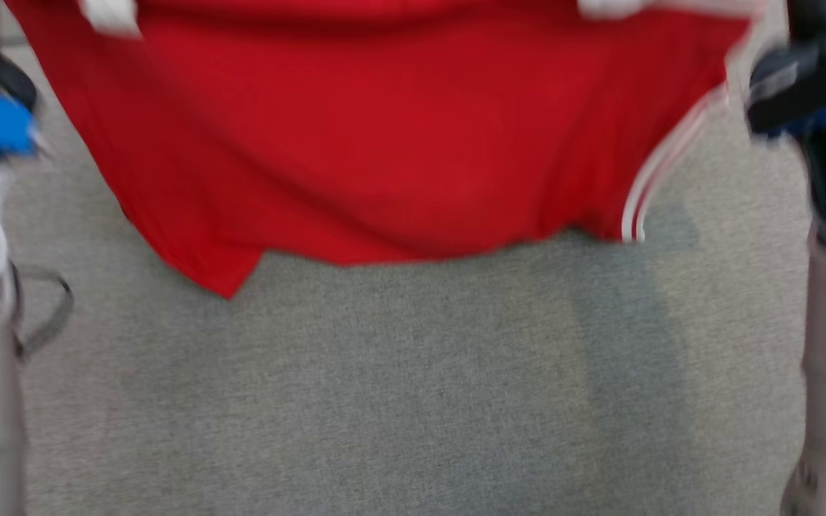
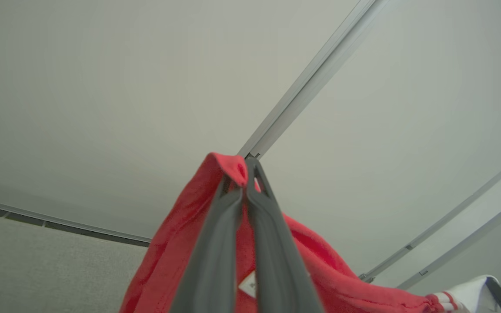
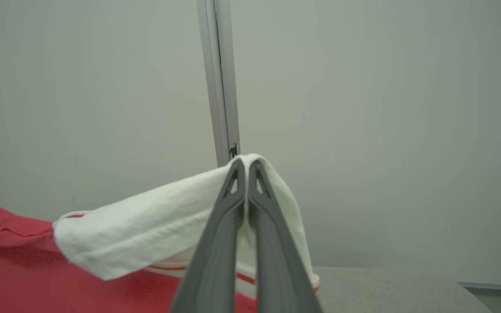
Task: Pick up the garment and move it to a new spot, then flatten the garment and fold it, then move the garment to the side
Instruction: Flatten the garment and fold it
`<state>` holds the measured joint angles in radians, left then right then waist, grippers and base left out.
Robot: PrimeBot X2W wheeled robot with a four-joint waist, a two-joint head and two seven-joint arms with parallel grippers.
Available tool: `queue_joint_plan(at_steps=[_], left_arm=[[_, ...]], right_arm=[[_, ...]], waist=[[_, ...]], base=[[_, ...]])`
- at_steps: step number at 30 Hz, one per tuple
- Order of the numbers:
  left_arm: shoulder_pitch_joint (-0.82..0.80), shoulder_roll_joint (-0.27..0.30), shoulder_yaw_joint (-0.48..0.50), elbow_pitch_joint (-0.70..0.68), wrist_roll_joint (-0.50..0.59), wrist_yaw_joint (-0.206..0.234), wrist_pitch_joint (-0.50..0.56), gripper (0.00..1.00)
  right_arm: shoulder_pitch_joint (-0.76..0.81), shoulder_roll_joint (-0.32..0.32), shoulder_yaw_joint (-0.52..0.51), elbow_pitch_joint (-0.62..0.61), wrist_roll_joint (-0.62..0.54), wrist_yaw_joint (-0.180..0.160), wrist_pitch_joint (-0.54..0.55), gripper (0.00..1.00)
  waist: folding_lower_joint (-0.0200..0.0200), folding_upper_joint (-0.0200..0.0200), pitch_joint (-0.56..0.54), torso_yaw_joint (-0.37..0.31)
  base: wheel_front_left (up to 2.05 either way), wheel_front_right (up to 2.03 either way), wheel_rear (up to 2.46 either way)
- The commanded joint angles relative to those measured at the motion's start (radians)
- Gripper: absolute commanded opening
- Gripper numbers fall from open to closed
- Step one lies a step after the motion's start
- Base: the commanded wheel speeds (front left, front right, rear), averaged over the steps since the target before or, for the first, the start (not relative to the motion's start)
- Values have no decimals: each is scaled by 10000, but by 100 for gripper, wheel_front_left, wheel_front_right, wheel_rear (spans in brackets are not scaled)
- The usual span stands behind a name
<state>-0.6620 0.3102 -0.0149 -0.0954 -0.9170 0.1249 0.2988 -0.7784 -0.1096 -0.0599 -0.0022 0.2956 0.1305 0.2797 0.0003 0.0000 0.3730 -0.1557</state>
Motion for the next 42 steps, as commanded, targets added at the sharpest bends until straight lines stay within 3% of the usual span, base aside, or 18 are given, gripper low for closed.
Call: queue_joint_plan(at_steps=[1,8,11,15,24,31,37,42], left_arm=[[-831,176,92,324,206,45,-165,0],[-4389,628,144,2060,1252,-490,-1718,0],[-5178,686,37,2662,1428,-1004,-2297,0],[-4999,489,-96,3338,1432,-1473,-2892,0],[-1691,-118,-769,4068,1409,-2059,-3710,0],[1900,-731,-1300,4067,1169,-2128,-3883,0],[4403,-798,-1620,3302,1165,-1763,-3681,0],[5986,-784,-1844,2228,1240,-1177,-3286,0]], right_arm=[[-914,-155,113,460,6,6,-442,0],[-4665,-251,162,2862,-588,4,-3072,0],[-5345,-313,215,3609,-704,4,-3697,0],[-5198,-507,467,4354,-674,4,-4066,0],[-2346,-1260,1970,4684,173,4,-3911,0],[1334,-1685,1887,3736,1106,6,-2306,0],[4455,-1081,768,2038,1191,4,-284,0],[6791,-52,-399,42,680,6,1514,0]], waist=[[-3,0,636,306],[-3,0,1459,115],[-3,0,1445,96],[-3,0,1429,134],[-3,0,1108,424],[-3,0,0,741],[-3,0,-1021,875],[-3,0,-1583,944]], base=[[0,0,0],[0,0,0],[0,0,0],[0,0,0],[0,0,0],[0,0,0],[0,0,0],[0,0,0]])
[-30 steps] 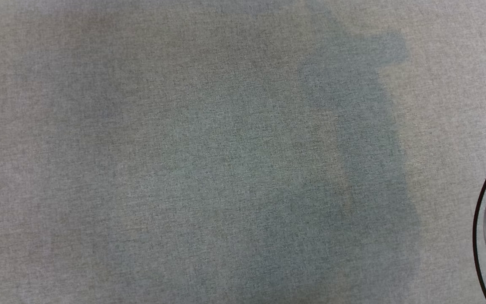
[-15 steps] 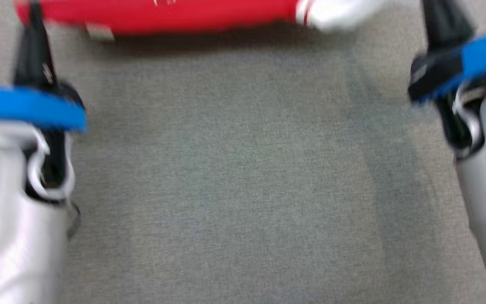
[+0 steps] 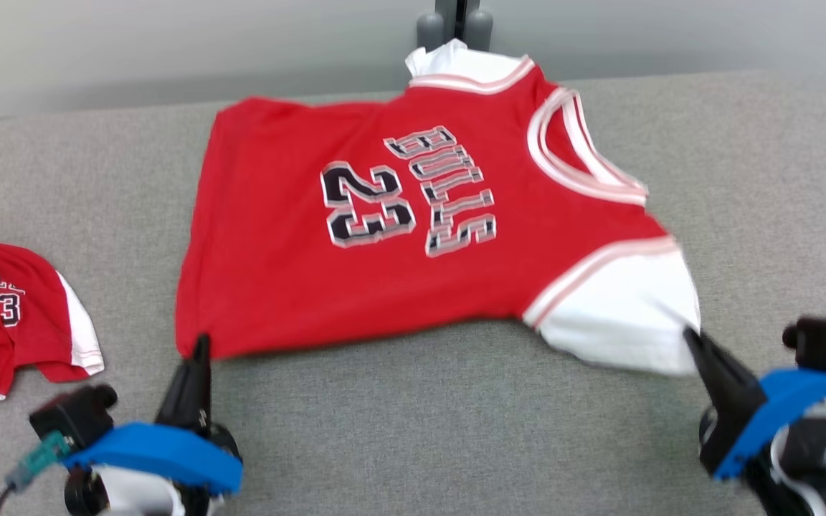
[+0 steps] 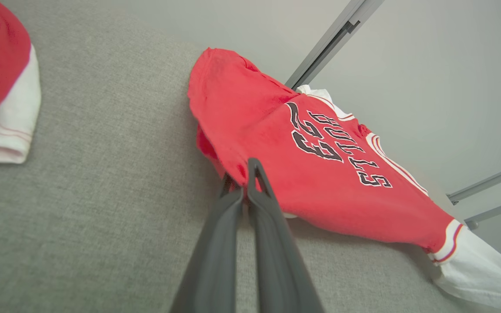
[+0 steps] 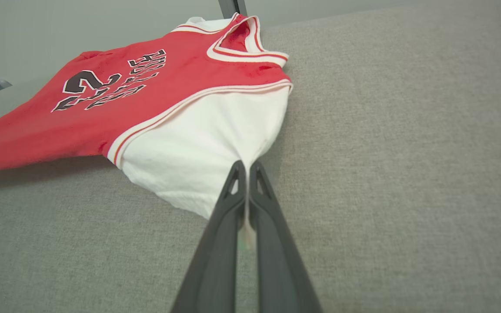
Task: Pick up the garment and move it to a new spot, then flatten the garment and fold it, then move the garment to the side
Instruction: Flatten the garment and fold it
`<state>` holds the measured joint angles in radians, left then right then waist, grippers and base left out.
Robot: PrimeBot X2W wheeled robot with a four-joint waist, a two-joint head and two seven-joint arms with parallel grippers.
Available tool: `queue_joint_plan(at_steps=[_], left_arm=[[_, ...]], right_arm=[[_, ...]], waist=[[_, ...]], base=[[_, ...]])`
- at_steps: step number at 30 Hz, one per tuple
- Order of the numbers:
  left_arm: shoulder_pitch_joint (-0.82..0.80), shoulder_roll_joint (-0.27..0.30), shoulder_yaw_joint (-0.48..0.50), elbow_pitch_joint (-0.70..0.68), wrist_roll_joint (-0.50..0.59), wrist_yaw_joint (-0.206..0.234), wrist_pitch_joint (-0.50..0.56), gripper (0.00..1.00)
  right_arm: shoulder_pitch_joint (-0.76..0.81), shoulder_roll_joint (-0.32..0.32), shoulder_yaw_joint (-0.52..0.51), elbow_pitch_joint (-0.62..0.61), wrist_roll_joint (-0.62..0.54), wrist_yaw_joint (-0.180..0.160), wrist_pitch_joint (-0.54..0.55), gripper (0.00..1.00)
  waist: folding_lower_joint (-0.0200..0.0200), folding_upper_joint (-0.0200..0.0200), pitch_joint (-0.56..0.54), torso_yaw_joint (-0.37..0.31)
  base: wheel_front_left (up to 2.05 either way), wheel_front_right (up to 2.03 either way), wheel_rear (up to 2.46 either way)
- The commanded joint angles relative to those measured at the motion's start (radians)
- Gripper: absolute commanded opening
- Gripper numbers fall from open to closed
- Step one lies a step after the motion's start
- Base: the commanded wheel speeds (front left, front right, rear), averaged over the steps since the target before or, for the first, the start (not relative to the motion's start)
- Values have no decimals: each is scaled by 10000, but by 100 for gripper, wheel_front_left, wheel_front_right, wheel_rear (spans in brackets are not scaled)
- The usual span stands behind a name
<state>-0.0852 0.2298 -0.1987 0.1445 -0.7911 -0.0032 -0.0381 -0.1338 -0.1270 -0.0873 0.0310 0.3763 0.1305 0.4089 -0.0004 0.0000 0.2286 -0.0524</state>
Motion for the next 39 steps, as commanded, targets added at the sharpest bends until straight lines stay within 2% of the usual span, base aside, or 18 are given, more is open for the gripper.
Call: queue_joint_plan(at_steps=[1,4,5,11,14,18,23,28,35,39], left_arm=[[501,39,-71,-383,-27,230,231,0],[1354,140,-251,-1092,2,623,692,0],[1354,140,-251,-1092,2,623,692,0],[2733,331,-477,-2432,-103,1416,1631,0],[3253,376,-530,-3070,-245,1689,2032,0],[3624,491,-485,-3668,-333,1972,2349,0],[3165,482,-413,-3971,-381,1878,2321,0],[2059,214,-413,-3777,-581,1833,2466,0],[440,-23,-304,-2841,-739,1958,2772,0],[-540,-63,-274,-1892,-636,2067,2885,0]], right_arm=[[741,295,-300,-707,-201,4,589,0],[1785,649,-685,-1813,-285,6,1583,0],[1785,649,-685,-1813,-285,6,1583,0],[3260,764,-972,-2987,296,6,3087,0],[3689,760,-1020,-3325,616,6,3448,0],[3797,762,-1144,-3691,550,6,3402,0],[3052,762,-1058,-3786,301,6,2890,0],[2064,763,-854,-3572,22,6,2745,0],[172,762,-543,-3045,-197,6,2756,0],[-1343,761,-574,-2176,-417,6,2775,0]], waist=[[4,0,-209,-99],[4,0,-348,-152],[4,0,-348,-152],[4,0,-493,-203],[4,0,-555,-238],[4,0,-580,-277],[4,0,-506,-251],[4,0,-364,-152],[4,0,118,-140],[4,0,531,-103]], base=[[0,0,0],[0,0,0],[0,0,0],[0,0,0],[0,0,0],[0,0,0],[0,0,0],[0,0,0],[0,0,0],[0,0,0]])
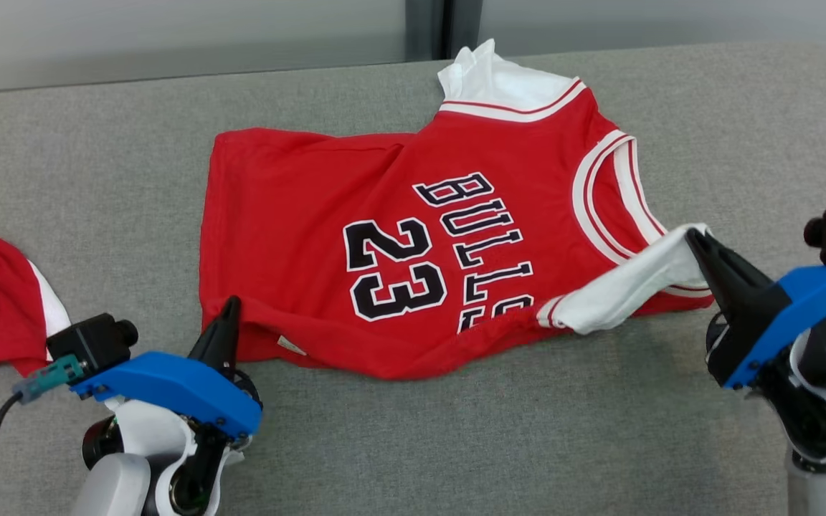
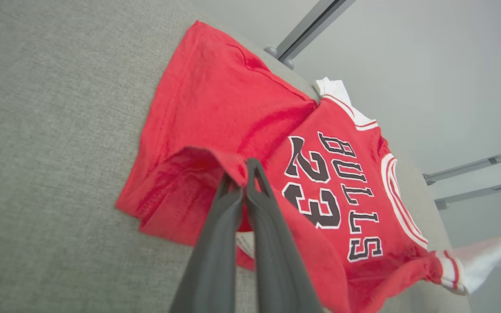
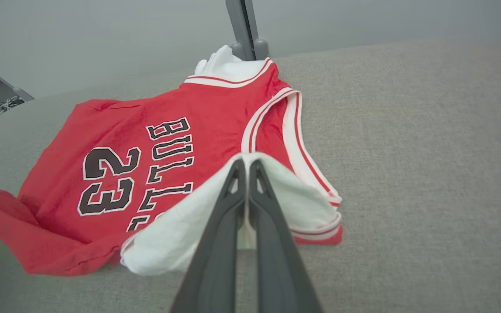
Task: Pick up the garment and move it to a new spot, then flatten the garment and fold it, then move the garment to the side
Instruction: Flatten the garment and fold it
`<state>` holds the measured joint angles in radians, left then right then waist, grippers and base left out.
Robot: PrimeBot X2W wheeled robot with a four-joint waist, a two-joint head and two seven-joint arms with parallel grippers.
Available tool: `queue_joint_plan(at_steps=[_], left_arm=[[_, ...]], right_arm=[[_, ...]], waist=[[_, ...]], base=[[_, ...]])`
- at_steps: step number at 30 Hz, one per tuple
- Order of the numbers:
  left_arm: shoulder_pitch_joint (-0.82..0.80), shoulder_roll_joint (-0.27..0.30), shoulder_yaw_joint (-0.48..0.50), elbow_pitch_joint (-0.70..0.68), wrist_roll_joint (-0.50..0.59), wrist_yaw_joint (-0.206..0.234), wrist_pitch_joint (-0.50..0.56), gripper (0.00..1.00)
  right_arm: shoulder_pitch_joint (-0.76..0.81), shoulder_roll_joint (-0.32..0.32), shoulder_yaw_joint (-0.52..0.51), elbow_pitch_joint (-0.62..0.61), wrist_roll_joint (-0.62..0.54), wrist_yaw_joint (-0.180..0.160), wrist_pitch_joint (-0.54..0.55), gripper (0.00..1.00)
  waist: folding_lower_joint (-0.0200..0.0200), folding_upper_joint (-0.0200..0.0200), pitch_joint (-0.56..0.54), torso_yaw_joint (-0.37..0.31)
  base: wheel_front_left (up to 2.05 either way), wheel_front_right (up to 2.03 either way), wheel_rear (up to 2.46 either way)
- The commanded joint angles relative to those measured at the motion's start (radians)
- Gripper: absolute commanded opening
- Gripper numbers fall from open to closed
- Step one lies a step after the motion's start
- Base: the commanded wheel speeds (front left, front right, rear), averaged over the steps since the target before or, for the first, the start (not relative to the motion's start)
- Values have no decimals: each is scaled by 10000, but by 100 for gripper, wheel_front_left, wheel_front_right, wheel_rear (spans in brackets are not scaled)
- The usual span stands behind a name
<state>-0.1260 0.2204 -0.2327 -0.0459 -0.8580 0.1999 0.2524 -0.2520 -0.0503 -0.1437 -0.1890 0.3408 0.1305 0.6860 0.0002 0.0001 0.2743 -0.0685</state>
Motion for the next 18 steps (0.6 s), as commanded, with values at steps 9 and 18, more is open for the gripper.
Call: queue_joint_plan(at_steps=[9,18], left_arm=[[-1378,37,45,1615,394,132,-209,0],[-2026,-231,-126,2276,450,-204,-614,100]], right_arm=[[-2119,-337,244,1903,-286,6,-278,0],[-3043,-300,187,3240,-369,6,-1175,100]], waist=[[-2,-1,692,242],[-2,-1,877,475]], base=[[0,0,0],[0,0,0]])
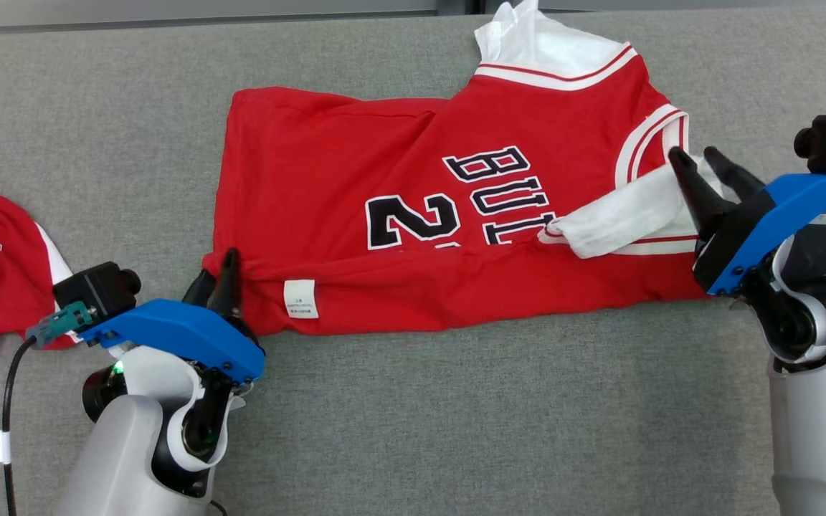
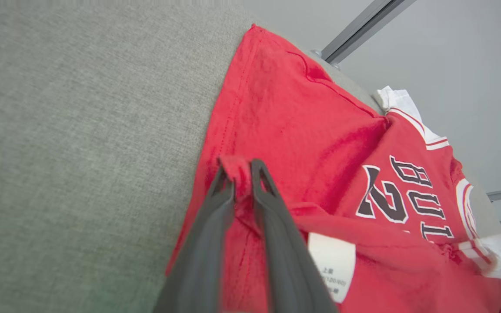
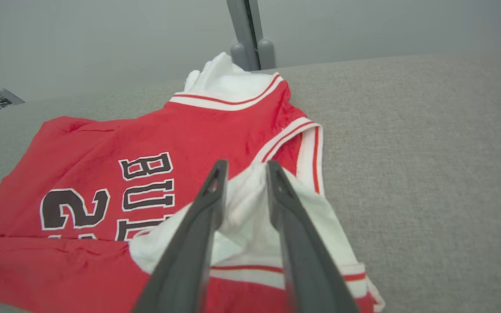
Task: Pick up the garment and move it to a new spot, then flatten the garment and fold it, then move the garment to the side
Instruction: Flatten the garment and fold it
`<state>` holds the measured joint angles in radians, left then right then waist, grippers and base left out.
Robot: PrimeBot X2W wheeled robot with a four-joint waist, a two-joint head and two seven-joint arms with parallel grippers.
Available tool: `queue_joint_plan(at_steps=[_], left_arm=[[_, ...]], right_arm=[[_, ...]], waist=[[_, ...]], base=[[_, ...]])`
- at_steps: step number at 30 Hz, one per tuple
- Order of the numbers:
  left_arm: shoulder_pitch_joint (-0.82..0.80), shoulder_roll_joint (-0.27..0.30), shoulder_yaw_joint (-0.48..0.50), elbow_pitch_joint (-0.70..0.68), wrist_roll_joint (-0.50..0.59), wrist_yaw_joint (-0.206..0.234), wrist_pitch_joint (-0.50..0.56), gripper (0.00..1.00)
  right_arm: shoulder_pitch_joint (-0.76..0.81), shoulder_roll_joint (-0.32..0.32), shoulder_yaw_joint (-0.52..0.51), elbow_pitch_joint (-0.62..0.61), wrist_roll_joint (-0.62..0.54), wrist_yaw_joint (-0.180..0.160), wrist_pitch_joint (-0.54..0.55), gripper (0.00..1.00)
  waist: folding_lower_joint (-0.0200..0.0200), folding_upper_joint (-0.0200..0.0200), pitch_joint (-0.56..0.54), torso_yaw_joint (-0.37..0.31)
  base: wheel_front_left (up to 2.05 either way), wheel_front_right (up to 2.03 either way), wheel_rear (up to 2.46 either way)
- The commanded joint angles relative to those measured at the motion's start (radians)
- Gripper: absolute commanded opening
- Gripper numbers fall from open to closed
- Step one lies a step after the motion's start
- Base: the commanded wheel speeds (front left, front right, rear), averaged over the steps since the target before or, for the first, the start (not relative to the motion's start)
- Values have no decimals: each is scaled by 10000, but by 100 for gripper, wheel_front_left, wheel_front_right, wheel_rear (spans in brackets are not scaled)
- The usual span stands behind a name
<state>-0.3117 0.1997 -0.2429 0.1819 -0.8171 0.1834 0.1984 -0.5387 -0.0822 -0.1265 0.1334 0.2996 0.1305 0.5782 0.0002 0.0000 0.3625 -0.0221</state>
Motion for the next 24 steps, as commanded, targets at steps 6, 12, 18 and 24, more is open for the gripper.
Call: queue_joint_plan(at_steps=[6,12,18,24], left_arm=[[115,220,-40,-205,477,-312,-908,100],[965,832,-685,-583,1643,-342,-1490,100],[1344,1071,-1447,-182,2368,-367,-1371,100],[877,1001,-1815,794,2848,-209,-1381,100]], right_arm=[[-73,-97,-44,-94,126,6,-1010,100],[955,-161,-333,-724,123,6,-1059,100],[2089,-4,-719,-1077,-281,6,-920,100],[2463,217,-929,-603,-522,6,-1223,100]], waist=[[-2,0,-320,45],[-2,0,-803,30],[-2,0,-1021,-17],[-2,0,-896,-109]], base=[[0,0,0],[0,0,0],[0,0,0],[0,0,0]])
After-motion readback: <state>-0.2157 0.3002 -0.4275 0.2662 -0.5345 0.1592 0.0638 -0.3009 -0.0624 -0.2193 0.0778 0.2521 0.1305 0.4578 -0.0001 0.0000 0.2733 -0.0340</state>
